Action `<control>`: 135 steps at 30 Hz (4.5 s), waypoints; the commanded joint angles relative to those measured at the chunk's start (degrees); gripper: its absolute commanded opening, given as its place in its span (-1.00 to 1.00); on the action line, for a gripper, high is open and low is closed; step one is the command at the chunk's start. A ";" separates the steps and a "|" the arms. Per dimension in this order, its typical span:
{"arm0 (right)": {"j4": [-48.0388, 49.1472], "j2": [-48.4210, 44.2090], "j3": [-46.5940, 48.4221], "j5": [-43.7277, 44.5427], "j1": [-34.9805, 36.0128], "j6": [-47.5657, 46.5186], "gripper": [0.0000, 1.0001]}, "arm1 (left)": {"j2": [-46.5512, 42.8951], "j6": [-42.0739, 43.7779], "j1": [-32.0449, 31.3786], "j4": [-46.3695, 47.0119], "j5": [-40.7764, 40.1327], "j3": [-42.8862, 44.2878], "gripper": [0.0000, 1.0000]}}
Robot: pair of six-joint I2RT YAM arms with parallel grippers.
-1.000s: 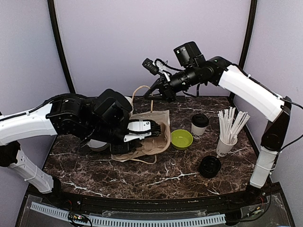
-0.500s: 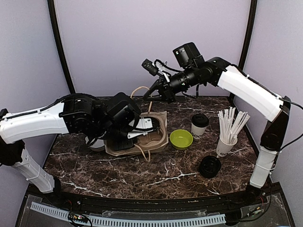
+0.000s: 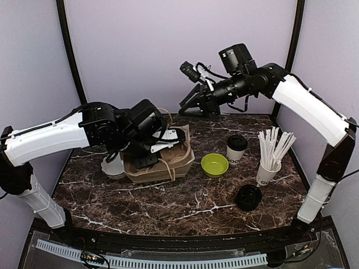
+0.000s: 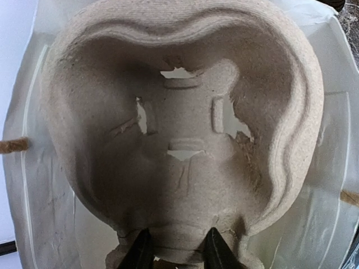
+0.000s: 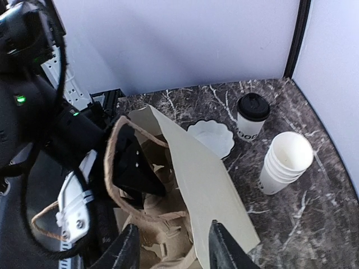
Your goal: Pack the takeout coffee
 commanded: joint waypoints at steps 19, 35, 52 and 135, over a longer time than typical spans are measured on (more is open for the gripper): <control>-6.35 -10.90 -17.65 2.85 14.89 -11.08 0.50 | 4.70 -2.33 3.12 -5.68 6.57 8.34 -0.52; -2.24 -7.20 -17.17 10.97 17.34 -7.24 -1.00 | 1.30 -3.14 3.15 -7.14 7.52 6.88 -0.52; -13.03 -5.33 -6.42 0.02 18.74 -17.75 -1.00 | 0.40 -2.54 3.23 -8.33 9.82 4.32 -0.51; -18.46 -1.80 9.83 3.56 13.64 -16.16 0.38 | 5.39 -16.11 2.80 -5.75 18.29 -2.15 0.32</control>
